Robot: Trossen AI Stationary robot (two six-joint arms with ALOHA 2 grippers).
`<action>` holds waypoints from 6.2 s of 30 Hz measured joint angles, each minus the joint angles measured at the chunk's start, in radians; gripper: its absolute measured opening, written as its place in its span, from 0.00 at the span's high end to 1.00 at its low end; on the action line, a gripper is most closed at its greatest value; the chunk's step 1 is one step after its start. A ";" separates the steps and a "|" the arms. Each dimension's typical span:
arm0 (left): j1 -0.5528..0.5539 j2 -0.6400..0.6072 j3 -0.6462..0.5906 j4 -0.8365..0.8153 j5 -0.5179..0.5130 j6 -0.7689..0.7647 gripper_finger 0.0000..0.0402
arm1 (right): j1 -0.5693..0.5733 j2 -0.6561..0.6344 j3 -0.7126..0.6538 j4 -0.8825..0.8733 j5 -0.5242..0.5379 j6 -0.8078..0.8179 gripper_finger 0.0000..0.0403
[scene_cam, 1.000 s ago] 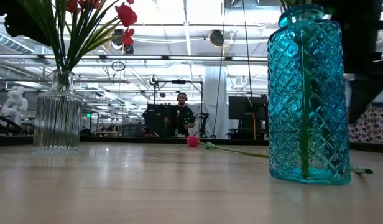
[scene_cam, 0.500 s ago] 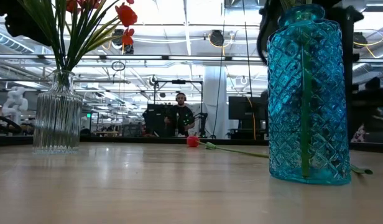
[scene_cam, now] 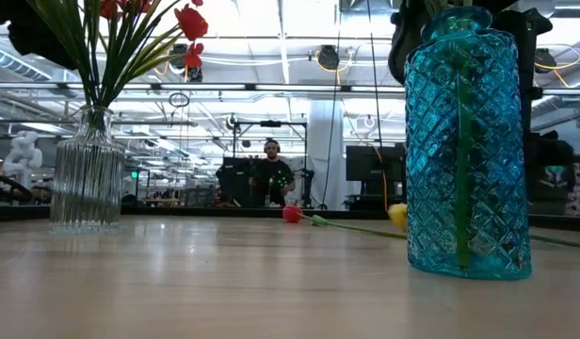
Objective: Sort flowers into vase by color
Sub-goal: Put the yellow tulip into the blue vase, then put the white flowers into the blue vase
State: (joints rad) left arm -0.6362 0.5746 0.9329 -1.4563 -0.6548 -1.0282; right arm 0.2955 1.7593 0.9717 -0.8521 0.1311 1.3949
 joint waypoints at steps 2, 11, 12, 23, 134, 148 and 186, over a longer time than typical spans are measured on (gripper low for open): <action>0.000 0.000 0.000 0.000 0.000 0.042 0.53 | 0.000 -0.020 -0.008 -0.050 -0.032 -0.110 0.97; 0.000 0.000 0.000 0.001 0.000 0.043 0.53 | 0.095 -0.073 -0.005 -0.108 -0.068 -0.069 0.99; 0.000 0.000 0.000 -0.001 0.000 0.043 0.53 | 0.117 -0.090 -0.005 -0.102 -0.061 -0.055 0.99; 0.000 0.000 0.000 -0.001 -0.006 0.068 0.53 | 0.394 -0.370 -0.002 -0.059 0.358 0.190 1.00; 0.000 0.000 0.000 0.006 -0.056 0.119 0.53 | 0.609 0.072 0.210 1.120 1.218 -0.980 0.96; 0.000 0.000 0.000 0.008 -0.056 0.119 0.53 | 0.582 0.060 0.210 0.935 1.037 -0.722 0.79; 0.000 0.000 0.000 0.008 -0.056 0.121 0.53 | 0.492 -0.226 0.211 0.418 0.204 -0.298 0.80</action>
State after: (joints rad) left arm -0.6363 0.5749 0.9329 -1.4487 -0.7109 -0.9076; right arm 0.7871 1.5329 1.1824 -0.4339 0.3355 1.0968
